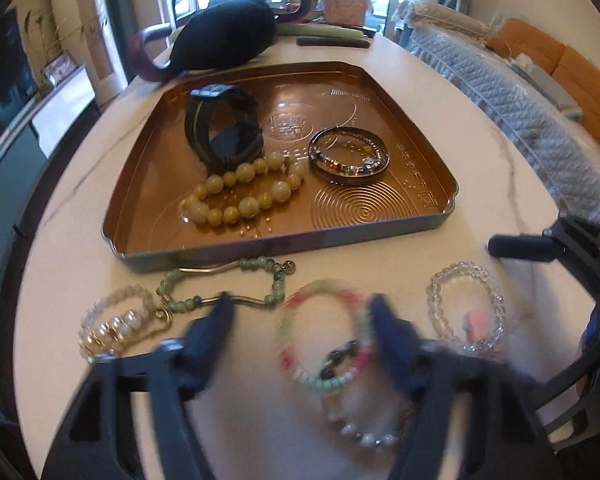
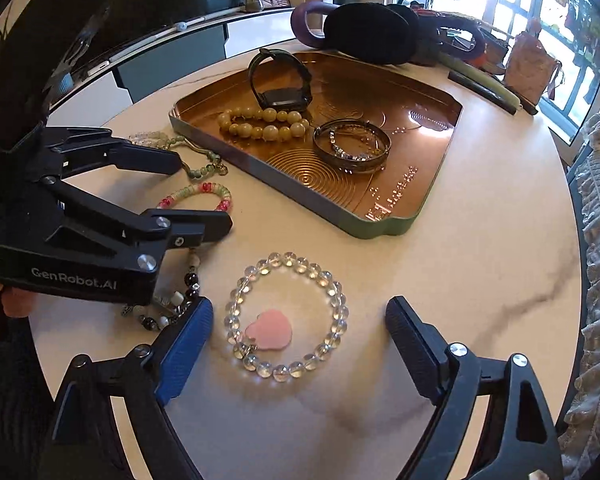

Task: Organize jewelry
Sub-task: 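Grasp the pink-green beaded bracelet with the left gripper while the right gripper grasps the clear crystal bracelet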

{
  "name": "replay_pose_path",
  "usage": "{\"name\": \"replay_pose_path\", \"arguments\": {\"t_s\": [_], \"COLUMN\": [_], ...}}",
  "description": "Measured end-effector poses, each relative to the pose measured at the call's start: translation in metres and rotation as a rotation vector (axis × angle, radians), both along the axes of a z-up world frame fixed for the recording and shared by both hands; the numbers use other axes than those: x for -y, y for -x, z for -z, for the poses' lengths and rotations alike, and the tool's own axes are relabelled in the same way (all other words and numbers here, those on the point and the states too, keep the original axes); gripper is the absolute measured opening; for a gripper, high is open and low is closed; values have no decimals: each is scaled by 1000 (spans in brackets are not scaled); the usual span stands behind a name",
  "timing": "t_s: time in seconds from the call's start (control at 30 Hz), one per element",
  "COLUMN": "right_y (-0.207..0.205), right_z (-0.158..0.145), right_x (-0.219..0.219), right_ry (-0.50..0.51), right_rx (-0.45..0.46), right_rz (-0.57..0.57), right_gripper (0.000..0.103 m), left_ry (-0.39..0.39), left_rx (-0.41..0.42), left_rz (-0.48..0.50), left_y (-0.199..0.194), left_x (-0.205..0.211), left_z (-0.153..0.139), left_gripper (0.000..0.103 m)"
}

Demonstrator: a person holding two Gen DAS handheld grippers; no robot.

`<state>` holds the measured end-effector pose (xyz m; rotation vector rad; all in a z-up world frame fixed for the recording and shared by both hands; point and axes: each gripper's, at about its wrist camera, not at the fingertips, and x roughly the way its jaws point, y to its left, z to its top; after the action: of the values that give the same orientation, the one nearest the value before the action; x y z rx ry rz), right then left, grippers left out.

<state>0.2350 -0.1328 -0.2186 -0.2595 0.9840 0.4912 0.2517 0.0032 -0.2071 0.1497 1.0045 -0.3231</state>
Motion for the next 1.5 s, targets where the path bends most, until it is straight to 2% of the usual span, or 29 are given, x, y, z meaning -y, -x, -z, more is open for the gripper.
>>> {"name": "replay_pose_path", "arguments": {"t_s": [0.03,0.07,0.1,0.13,0.17,0.2,0.27,0.3,0.37,0.43,0.87,0.93,1.2,1.3,1.37,1.5], "right_y": [0,-1,0,0,-1,-2,-4,-5,-6,-6,-2,1,10,12,8,3], "right_z": [0,-1,-3,-4,-6,-7,-8,-8,-9,-15,-25,-23,-8,-7,-8,-13], "right_x": [1,1,2,3,4,5,8,10,14,17,19,14,-8,-11,-8,1], "right_ry": [-2,-3,-10,-11,-11,-12,-25,-29,-48,-69,-99,-108,-34,-13,-12,-51], "right_rx": [3,8,17,22,25,23,10,6,2,18,40,26,0,9,0,14], "right_rz": [5,10,12,13,16,21,24,32,55,63,37,15,-74,-89,-65,-8], "right_gripper": [85,77,59,47,23,14,14,14,13,0,1,5,24,22,7,6], "left_ry": [16,29,49,57,59,62,91,113,144,162,211,208,193,192,190,197], "left_rx": [-4,-14,-25,-29,-31,-30,-31,-34,-23,-7,19,25,20,19,19,29], "left_rz": [11,14,15,17,20,19,13,16,14,17,-5,-2,15,12,11,8], "left_y": [1,1,2,3,4,3,5,6,8,11,19,21,21,20,20,20], "left_x": [0,-1,-3,-4,-5,-5,-8,-10,-14,-17,-33,-32,-26,-27,-27,-28], "left_z": [-2,-2,-3,-3,-3,-4,-7,-10,-18,-26,-43,-45,-43,-42,-42,-45], "left_gripper": [34,21,20,19,16,15,12,7,7,7,7,7,7,7,7,7]}}
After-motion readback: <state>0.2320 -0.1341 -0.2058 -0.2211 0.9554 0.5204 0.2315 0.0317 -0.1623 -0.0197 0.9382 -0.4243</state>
